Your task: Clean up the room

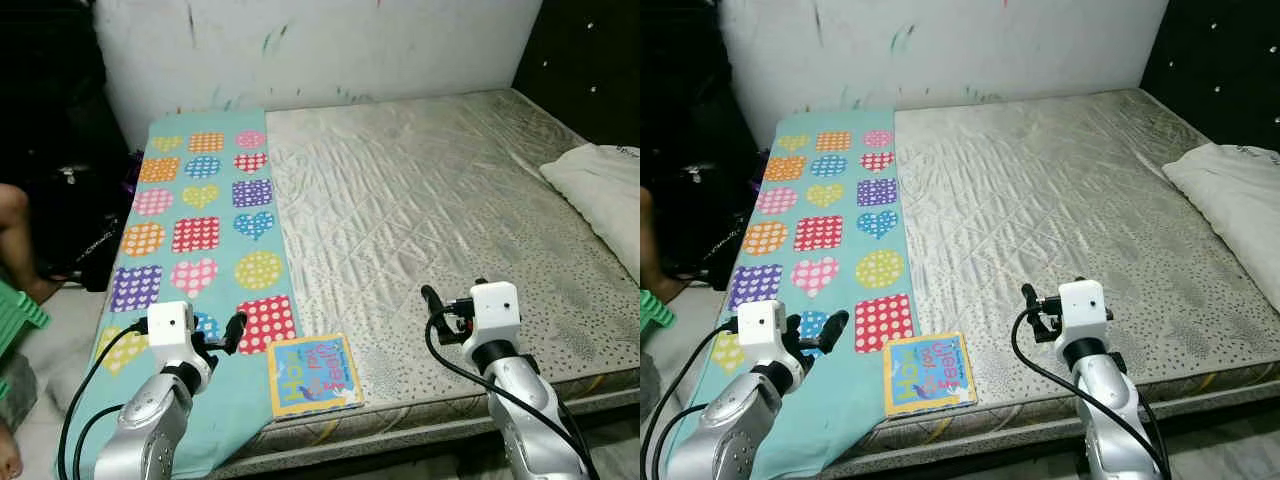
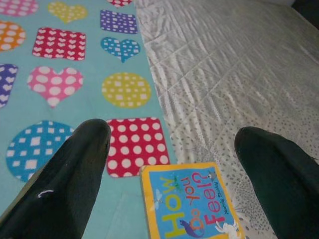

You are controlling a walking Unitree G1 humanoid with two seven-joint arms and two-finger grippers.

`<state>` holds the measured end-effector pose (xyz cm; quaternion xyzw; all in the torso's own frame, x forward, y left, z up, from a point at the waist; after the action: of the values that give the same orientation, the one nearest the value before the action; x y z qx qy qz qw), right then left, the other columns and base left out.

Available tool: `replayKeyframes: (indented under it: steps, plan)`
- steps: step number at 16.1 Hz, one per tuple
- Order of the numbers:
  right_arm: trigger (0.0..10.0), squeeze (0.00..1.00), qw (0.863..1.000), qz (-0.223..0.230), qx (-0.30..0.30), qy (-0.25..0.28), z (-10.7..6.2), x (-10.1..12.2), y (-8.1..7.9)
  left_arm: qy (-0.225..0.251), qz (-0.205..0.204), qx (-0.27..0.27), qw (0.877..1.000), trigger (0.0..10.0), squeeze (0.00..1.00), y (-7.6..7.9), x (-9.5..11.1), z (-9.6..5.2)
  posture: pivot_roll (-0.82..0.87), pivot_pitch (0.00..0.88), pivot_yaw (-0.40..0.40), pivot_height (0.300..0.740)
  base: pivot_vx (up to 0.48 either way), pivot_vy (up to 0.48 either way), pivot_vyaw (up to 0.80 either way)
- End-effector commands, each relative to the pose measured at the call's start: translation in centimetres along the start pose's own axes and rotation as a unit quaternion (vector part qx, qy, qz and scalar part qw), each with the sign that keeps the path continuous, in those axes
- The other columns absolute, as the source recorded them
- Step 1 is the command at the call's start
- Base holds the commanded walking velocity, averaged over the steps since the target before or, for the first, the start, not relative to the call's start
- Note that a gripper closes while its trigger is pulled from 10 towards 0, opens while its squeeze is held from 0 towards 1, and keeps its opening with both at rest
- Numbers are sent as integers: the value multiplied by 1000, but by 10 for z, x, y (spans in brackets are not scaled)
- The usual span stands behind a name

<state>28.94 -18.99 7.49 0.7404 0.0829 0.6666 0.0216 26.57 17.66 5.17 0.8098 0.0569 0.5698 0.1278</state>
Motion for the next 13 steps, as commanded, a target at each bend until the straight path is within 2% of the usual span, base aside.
replayKeyframes:
  steps: [1,10,13]
  plan:
    - [10000,0,1000,1,7,5,0,5,-1,1,2,2,1000,10000,0,-1,2,-2,-198,34,49,740,0,0,0]
    - [10000,0,1000,-1,22,3,-2,6,-5,3,-11,5,1000,10000,0,-2,4,-4,-197,54,50,740,0,0,0]
    - [10000,0,1000,-1,23,2,-1,5,-5,4,-13,2,1000,10000,0,-1,4,-3,-196,55,50,740,0,374,0]
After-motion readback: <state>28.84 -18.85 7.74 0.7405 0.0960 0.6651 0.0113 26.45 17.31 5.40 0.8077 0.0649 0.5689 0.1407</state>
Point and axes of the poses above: a point about 5 cm out from each wrist's last joint towards the gripper, its own z axis pointing out of the wrist towards the gripper, its own x axis along the axis of the wrist's last joint, y = z × x, the point moved 2 cm from there along z, pointing out of the wrist towards the gripper
